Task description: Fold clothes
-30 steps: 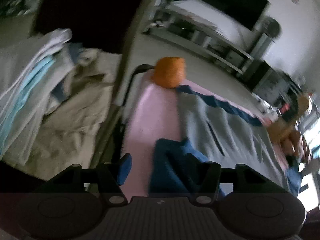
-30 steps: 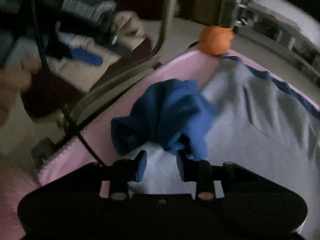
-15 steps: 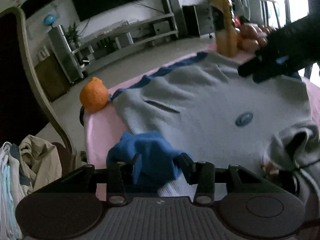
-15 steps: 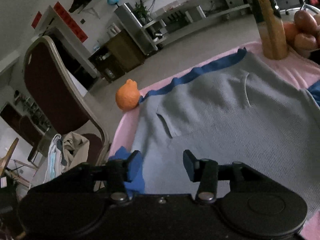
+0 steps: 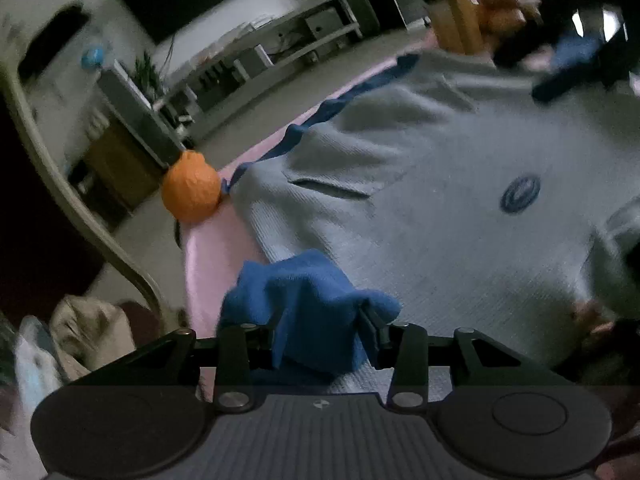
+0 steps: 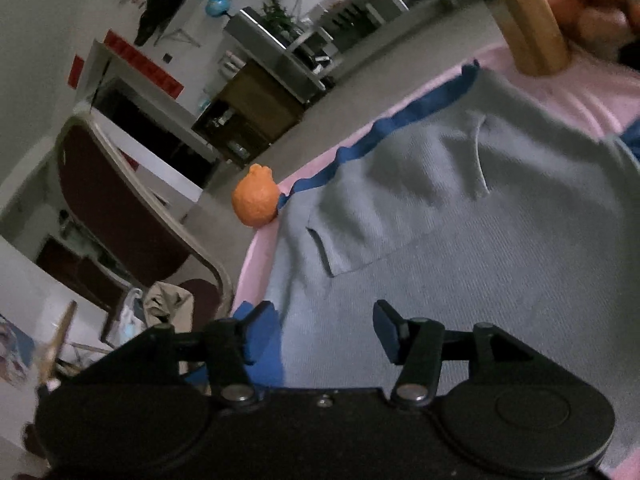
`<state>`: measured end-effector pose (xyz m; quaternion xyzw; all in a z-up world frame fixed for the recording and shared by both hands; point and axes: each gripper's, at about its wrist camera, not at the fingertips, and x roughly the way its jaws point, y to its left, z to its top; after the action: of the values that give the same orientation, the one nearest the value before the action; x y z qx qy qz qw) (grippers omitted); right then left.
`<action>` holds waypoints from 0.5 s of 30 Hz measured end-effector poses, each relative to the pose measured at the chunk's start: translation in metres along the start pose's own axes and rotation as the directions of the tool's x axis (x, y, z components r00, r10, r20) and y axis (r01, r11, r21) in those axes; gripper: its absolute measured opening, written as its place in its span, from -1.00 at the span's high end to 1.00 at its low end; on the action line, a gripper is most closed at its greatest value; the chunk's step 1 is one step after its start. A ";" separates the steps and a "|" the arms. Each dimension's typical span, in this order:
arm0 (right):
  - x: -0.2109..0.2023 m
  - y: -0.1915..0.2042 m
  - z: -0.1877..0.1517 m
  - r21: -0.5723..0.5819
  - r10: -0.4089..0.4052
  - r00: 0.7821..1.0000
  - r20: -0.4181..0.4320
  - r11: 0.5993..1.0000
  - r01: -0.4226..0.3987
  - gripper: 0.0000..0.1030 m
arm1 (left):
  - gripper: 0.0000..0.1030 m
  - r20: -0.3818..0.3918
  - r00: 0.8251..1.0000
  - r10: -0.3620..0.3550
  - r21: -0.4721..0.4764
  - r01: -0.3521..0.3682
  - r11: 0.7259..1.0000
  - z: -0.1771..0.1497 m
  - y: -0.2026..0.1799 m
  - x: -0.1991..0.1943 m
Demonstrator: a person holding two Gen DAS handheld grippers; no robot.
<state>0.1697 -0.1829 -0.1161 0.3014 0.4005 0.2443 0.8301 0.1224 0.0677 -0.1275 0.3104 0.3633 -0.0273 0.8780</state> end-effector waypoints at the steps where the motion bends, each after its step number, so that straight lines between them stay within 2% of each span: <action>1: -0.001 -0.001 0.000 0.011 0.007 1.000 -0.003 1.000 -0.007 -0.09 | 0.20 -0.007 0.999 0.032 0.033 -0.032 0.999 0.002 -0.007 0.001; 8: 0.001 -0.006 0.001 0.044 0.015 1.000 -0.013 0.999 -0.015 -0.17 | 0.39 0.014 0.985 0.172 0.201 -0.171 0.964 0.011 -0.040 0.008; 9: 0.002 -0.007 0.001 0.050 0.016 1.000 -0.016 0.999 -0.015 -0.17 | 0.46 0.025 0.983 0.183 0.217 -0.184 0.959 0.010 -0.042 0.008; 10: 0.003 -0.008 0.001 0.056 0.015 1.000 -0.021 0.998 -0.014 -0.17 | 0.66 0.036 0.980 0.194 0.232 -0.197 0.953 0.010 -0.045 0.008; 13: 0.006 -0.009 0.000 0.061 0.011 1.000 -0.028 0.998 -0.009 -0.17 | 0.90 0.067 0.979 0.192 0.210 -0.202 0.957 0.009 -0.042 0.002; 15: 0.006 -0.008 -0.001 0.054 0.006 1.000 -0.026 0.999 -0.004 -0.17 | 0.90 0.096 0.971 0.219 0.147 -0.232 0.962 0.010 -0.031 -0.004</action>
<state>0.1733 -0.1840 -0.1252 0.3213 0.4170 0.2394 0.8158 0.1173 0.0362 -0.1361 0.4166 0.2873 0.0321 0.8619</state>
